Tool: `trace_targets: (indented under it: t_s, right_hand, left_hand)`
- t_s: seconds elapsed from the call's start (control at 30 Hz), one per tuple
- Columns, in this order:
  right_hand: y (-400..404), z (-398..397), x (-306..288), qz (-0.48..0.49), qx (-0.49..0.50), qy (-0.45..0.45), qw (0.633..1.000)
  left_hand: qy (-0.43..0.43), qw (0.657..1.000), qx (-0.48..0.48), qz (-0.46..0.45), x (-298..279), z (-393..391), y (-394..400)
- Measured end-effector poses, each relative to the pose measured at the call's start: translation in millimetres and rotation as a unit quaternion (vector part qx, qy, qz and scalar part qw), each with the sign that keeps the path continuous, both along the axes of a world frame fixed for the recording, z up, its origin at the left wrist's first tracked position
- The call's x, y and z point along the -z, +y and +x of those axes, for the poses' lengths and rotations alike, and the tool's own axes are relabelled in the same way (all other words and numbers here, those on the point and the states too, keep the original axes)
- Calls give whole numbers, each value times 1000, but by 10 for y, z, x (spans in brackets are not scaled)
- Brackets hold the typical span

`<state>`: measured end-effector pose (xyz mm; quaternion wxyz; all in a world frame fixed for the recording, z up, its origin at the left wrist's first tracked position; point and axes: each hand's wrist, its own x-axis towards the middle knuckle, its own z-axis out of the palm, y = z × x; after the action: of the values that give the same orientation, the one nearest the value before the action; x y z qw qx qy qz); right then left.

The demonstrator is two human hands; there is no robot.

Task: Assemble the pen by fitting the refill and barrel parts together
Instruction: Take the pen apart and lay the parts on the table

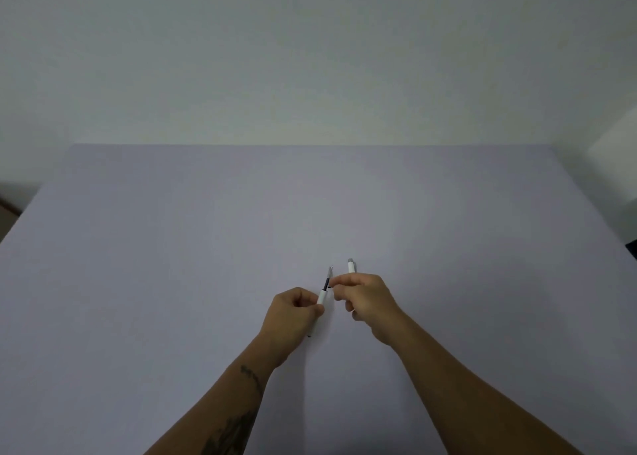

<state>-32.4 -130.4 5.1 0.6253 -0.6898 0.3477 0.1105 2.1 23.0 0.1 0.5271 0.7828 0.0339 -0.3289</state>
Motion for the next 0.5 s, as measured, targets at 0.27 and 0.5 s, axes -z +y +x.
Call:
trace_targets:
  t_s: [0.27, 0.5]
  right_hand:
    - [-72, -153, -123, 20, 29, -16, 999]
    - [-473, -83, -259, -8, 119, -70, 990]
  left_hand:
    - [-34, 997, 63, -4, -117, -62, -98]
    - [20, 995, 97, -7, -81, -104, -185]
